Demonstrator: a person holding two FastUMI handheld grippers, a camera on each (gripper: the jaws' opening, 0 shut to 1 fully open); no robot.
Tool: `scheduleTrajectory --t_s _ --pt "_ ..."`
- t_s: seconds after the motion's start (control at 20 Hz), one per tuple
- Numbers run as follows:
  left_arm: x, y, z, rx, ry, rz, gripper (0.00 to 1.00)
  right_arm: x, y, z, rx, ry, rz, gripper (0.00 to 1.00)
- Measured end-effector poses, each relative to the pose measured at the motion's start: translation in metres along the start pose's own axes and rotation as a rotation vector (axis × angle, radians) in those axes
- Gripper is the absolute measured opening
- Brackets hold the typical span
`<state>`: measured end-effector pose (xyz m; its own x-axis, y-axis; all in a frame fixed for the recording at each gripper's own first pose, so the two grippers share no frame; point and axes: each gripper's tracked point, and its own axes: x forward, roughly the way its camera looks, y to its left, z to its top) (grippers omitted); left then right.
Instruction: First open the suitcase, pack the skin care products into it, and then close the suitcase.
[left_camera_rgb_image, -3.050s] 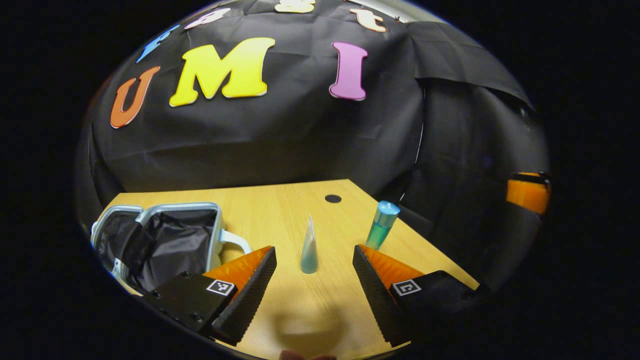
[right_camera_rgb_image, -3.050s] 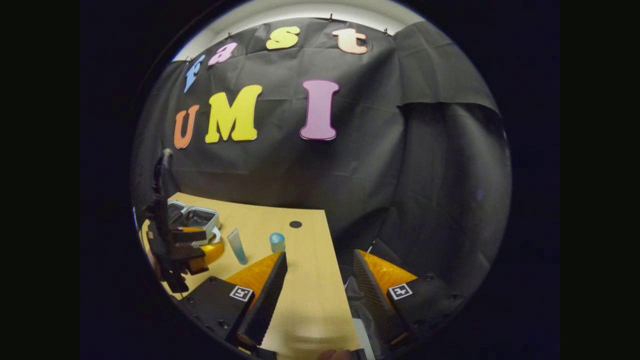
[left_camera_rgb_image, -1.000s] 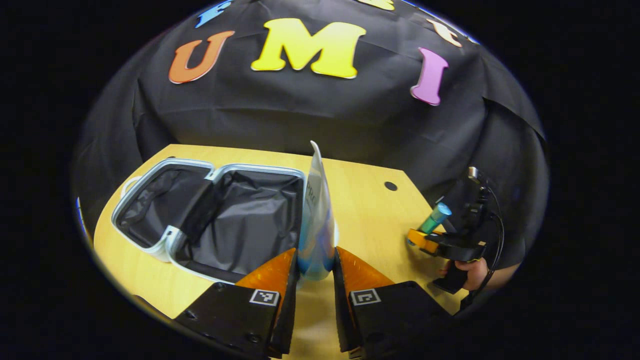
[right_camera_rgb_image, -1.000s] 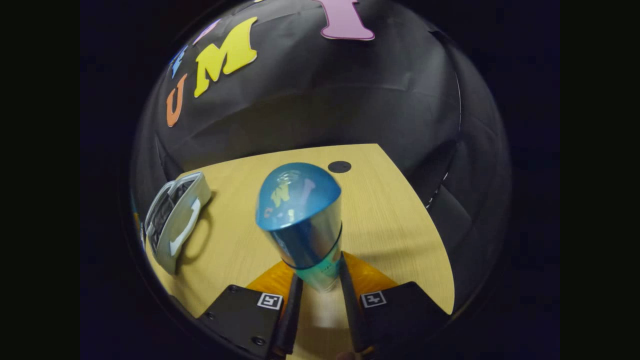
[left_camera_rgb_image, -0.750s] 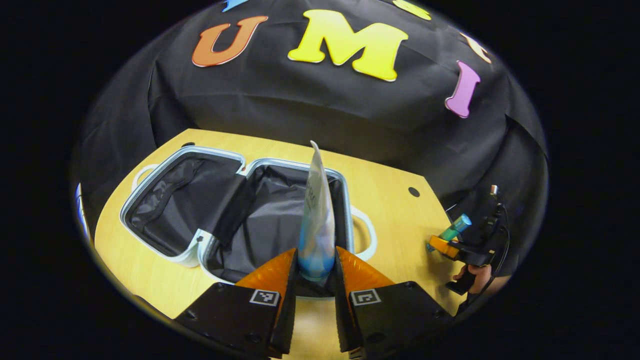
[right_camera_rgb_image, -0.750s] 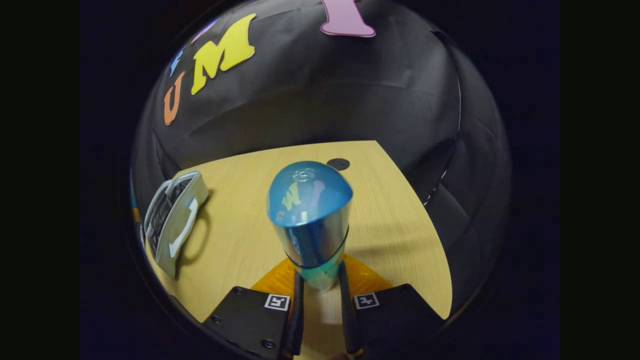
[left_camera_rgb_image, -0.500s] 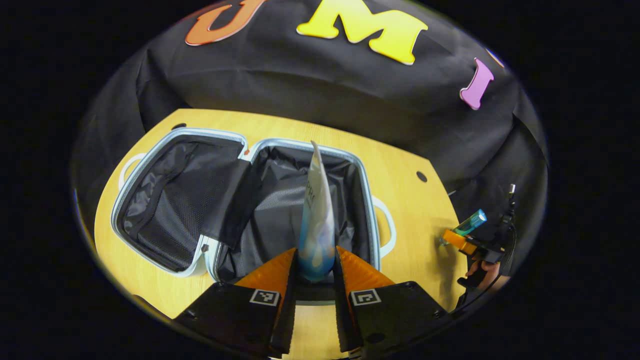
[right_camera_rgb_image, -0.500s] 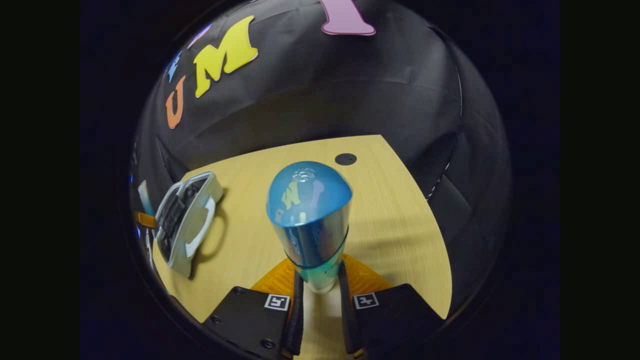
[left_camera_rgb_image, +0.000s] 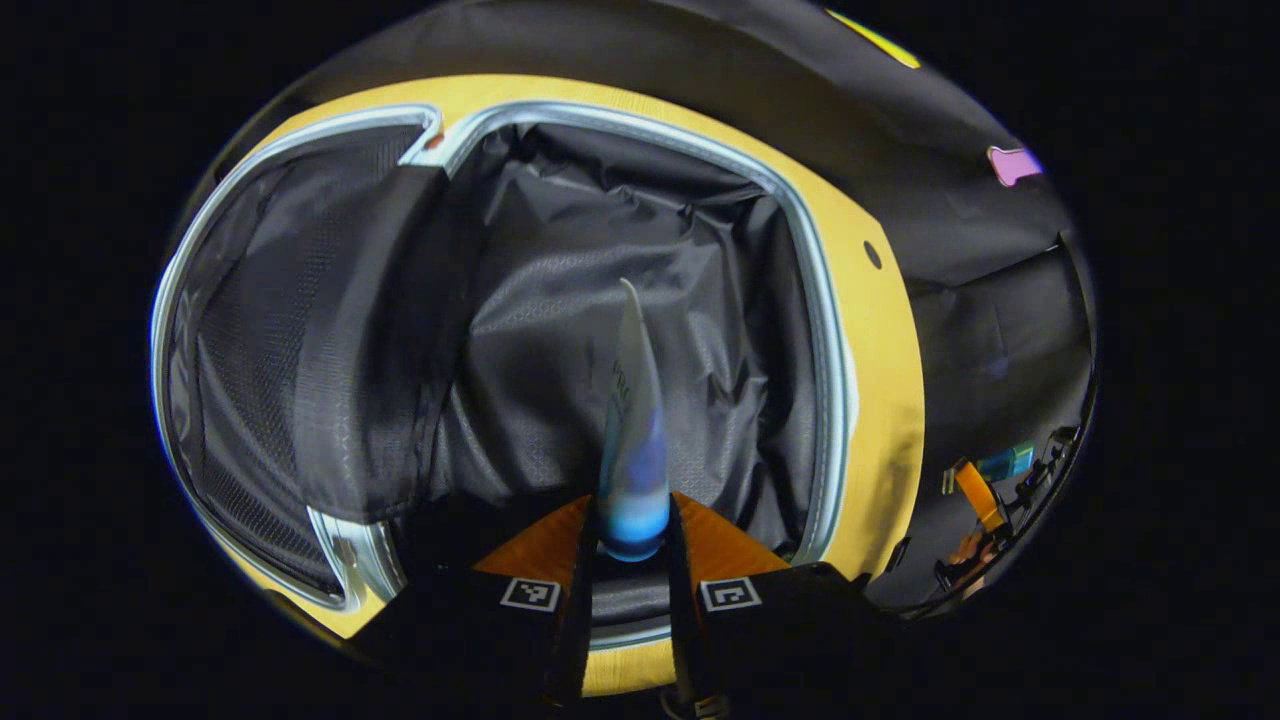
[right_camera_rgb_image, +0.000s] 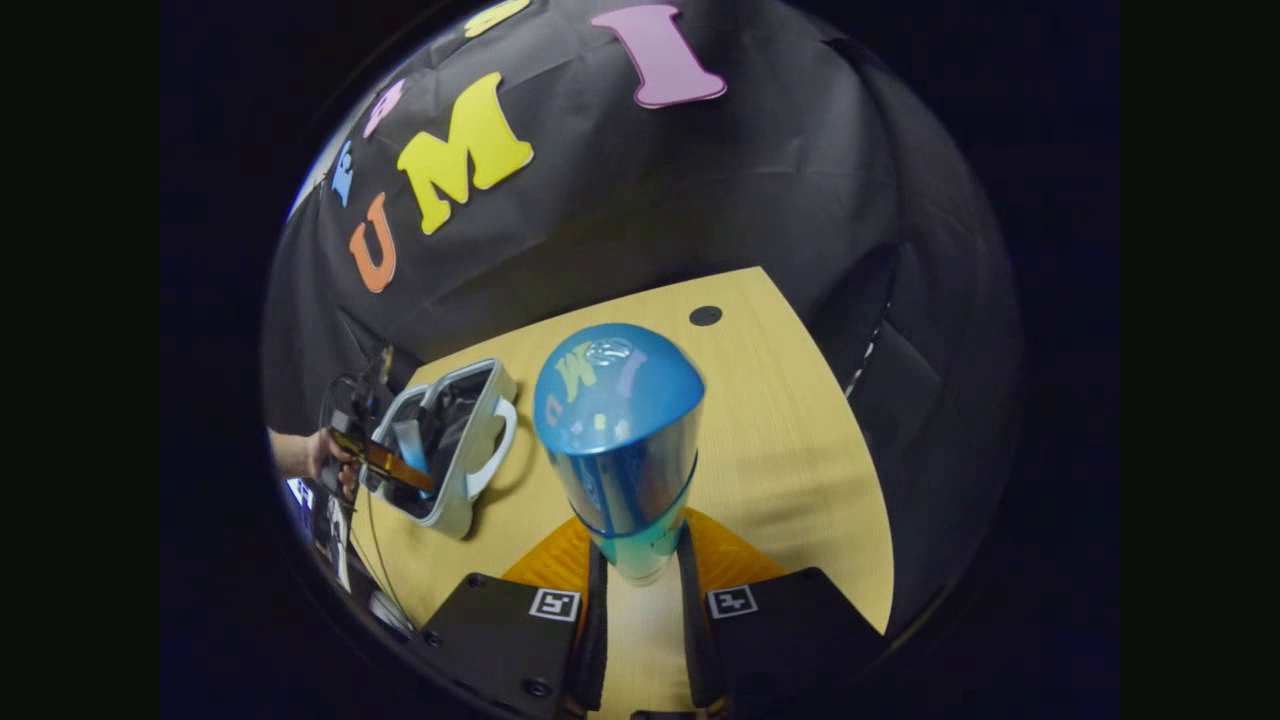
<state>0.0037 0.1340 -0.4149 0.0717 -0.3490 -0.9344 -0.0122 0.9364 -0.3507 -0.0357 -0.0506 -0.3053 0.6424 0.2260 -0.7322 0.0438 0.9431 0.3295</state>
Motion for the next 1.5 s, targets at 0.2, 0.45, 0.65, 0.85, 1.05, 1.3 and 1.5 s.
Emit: scheduleTrajectory --t_s 0.2,0.45,0.65,0.85,1.05,1.3,1.5 --pt "0.007 0.013 0.007 0.006 0.089 0.036 0.37 -0.027 0.001 0.004 -0.002 -0.009 0.002 0.29" --pt "0.006 0.014 0.002 0.04 0.221 0.059 0.37 -0.043 0.01 0.005 0.012 -0.008 0.009 0.29" --pt "0.007 0.014 0.001 0.051 0.25 0.061 0.43 -0.048 0.031 0.002 -0.022 -0.001 0.022 0.29" --pt "0.001 0.014 -0.001 0.029 0.226 0.029 0.58 -0.046 0.076 0.0 -0.093 0.026 0.079 0.29" --pt "-0.019 0.015 -0.002 0.045 0.161 0.003 0.8 -0.032 0.144 -0.003 -0.199 0.093 0.184 0.29" --pt "-0.092 -0.007 0.013 0.162 -0.156 -0.015 1.0 0.02 0.262 -0.019 -0.268 0.302 0.327 0.29" --pt "-0.152 -0.022 0.005 0.188 -0.529 0.012 0.99 0.089 0.31 -0.053 -0.254 0.53 0.272 0.29"
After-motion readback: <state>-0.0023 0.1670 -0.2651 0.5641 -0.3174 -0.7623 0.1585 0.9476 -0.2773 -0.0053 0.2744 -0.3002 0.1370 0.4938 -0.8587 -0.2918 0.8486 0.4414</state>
